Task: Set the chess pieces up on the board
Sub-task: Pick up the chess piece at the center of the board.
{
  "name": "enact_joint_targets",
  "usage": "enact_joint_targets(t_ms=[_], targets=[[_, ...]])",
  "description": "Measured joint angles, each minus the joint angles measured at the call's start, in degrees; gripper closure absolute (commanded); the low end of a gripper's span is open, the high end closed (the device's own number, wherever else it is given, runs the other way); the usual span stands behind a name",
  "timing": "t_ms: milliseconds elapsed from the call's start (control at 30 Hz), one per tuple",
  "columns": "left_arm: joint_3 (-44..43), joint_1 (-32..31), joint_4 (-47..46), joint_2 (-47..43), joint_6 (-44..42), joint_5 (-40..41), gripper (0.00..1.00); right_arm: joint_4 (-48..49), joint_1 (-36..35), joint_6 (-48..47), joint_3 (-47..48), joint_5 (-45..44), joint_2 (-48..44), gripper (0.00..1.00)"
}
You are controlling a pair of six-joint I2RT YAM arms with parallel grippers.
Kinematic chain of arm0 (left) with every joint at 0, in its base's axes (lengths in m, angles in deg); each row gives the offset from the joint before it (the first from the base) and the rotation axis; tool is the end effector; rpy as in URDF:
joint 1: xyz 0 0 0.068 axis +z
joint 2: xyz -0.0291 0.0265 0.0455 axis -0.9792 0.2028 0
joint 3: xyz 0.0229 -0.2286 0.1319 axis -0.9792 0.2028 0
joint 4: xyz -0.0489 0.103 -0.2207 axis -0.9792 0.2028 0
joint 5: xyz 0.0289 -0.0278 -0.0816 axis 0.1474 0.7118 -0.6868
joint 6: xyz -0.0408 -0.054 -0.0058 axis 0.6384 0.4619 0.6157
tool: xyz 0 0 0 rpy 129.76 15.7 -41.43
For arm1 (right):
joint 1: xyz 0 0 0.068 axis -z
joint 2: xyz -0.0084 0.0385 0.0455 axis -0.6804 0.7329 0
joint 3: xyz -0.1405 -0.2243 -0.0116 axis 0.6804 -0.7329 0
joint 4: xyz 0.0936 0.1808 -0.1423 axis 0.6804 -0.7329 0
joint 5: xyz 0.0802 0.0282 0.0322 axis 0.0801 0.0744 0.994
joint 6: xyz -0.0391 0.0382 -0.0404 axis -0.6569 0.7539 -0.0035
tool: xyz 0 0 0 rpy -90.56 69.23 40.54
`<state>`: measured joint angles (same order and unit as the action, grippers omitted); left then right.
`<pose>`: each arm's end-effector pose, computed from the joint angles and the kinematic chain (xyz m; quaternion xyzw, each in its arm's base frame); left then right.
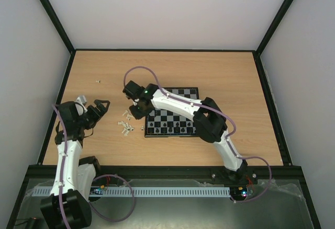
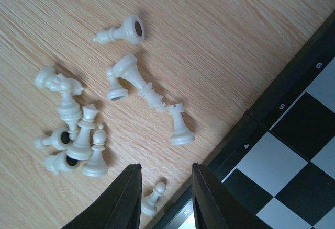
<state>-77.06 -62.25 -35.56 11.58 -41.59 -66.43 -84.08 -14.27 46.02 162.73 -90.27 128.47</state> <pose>0.1728 0.0176 0.2142 -0.2616 0.8077 -0.3455 0.3997 0.2622 0.4023 0.2044 -0.3077 0.9056 0.1660 0.2403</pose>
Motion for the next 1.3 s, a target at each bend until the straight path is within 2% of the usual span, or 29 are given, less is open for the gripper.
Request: enact_joint_targets(t_ms=[333, 567, 833, 1300], targets=[[0.13, 0.0, -0.2, -0.07, 0.0, -0.46, 0.0, -0.76, 0.0, -1.88, 2.25, -0.02, 5.16, 0.74], [0.46, 0.0, -0.37, -0.11, 0.0, -0.79, 0.0, -2.84, 0.0, -2.91, 11.3, -0.94, 10.08, 0.76], [0.52, 0.0, -0.7, -0.09, 0.0, -0.85, 0.0, -4.96, 0.02, -3.41, 16.63, -2.91, 13.92, 0.79], [0.52, 0.02, -1.2, 0.2, -0.02, -1.53, 0.01, -7.41, 0.02, -3.54, 17.2, -4.39, 16.65, 0.79]])
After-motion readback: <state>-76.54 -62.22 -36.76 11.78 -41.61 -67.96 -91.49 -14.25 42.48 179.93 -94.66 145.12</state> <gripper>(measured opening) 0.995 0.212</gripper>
